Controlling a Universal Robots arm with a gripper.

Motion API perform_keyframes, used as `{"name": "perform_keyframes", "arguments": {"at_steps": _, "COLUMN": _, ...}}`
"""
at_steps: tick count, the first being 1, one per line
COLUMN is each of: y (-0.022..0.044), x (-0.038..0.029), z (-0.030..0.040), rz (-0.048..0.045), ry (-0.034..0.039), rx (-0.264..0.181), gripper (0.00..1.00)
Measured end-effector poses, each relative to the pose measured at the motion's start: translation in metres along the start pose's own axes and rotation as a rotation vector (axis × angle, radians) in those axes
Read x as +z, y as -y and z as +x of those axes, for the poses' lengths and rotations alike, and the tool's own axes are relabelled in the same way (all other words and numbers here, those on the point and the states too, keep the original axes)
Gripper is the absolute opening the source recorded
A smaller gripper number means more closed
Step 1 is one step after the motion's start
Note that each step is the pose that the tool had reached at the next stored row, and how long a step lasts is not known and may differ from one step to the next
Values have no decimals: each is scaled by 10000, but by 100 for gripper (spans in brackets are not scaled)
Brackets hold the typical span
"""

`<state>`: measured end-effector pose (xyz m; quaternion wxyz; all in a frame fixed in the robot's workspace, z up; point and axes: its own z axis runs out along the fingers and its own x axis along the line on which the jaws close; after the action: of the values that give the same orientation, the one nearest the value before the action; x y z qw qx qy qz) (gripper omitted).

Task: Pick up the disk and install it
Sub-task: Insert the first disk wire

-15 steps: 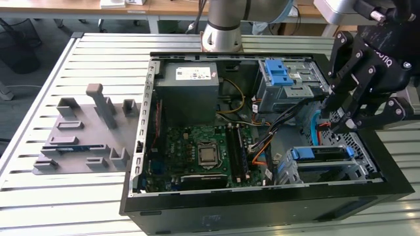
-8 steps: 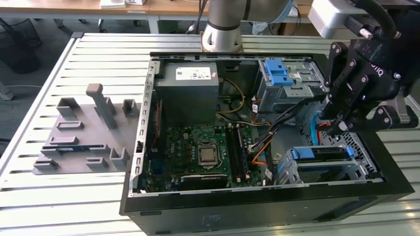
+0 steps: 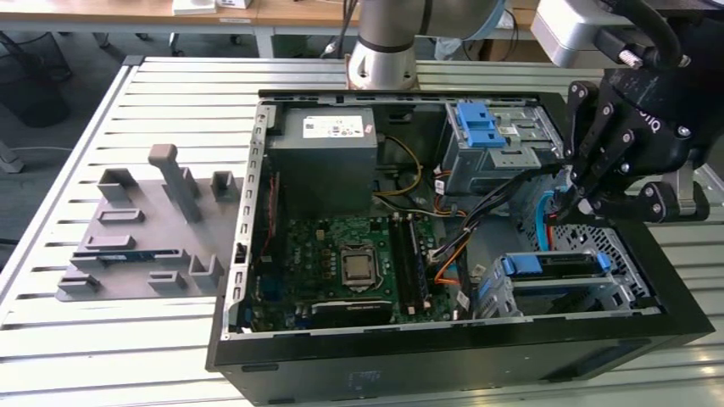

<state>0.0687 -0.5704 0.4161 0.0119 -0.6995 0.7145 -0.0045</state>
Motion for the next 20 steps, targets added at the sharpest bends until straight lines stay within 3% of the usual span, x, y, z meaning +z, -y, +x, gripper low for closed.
{"name": "perform_keyframes", "arguments": {"at_steps": 14, "y": -1, "x": 36, "z": 0, "rz": 0, "ry": 0, "rx": 1, "gripper": 11}}
{"name": "perform_keyframes", "arguments": {"at_steps": 15, "y": -1, "x": 37, "z": 0, "rz": 0, "ry": 1, "rx": 0, "gripper": 17}}
{"name": "perform_keyframes", "arguments": {"at_steps": 18, "y": -1, "x": 37, "z": 0, "rz": 0, "ry": 1, "rx": 0, "gripper": 18}}
{"name": "perform_keyframes", "arguments": {"at_steps": 19, "y": -1, "x": 37, "z": 0, "rz": 0, "ry": 0, "rx": 0, "gripper": 25}}
{"name": "perform_keyframes", "arguments": {"at_steps": 20, "y": -1, "x": 37, "z": 0, "rz": 0, "ry": 1, "rx": 0, "gripper": 25}}
